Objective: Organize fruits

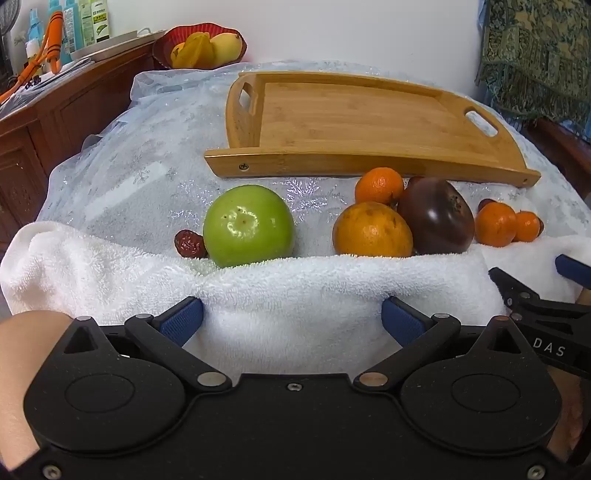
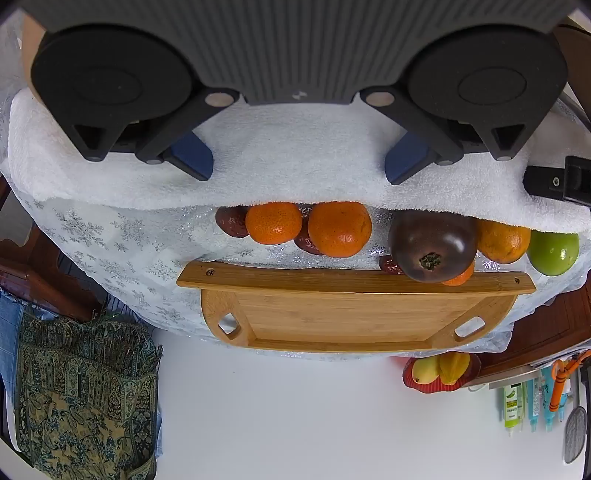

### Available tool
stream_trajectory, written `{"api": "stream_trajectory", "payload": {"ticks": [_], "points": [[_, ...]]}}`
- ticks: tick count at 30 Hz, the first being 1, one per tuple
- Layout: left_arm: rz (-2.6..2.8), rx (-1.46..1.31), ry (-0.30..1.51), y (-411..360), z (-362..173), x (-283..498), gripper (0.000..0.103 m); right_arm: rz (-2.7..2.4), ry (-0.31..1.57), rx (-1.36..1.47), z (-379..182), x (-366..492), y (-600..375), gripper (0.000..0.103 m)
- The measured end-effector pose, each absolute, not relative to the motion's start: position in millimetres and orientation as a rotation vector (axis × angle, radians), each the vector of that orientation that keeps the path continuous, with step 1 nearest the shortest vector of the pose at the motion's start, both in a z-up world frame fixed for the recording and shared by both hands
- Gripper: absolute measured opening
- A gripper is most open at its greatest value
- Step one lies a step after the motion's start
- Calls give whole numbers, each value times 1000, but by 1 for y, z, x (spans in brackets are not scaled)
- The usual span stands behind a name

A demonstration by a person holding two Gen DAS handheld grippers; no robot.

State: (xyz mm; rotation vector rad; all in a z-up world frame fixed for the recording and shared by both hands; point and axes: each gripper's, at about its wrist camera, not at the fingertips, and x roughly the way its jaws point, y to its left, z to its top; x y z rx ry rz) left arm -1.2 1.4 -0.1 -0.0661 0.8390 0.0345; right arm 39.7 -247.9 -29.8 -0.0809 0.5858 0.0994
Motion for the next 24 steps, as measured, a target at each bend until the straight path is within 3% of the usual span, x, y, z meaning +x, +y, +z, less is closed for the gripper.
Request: {"api": "stream_trajectory", "payload": {"ticks": [24], "points": [[44,-38,859,-2,-1,3,103,100,585,-80,-30,40,-248,103]]}}
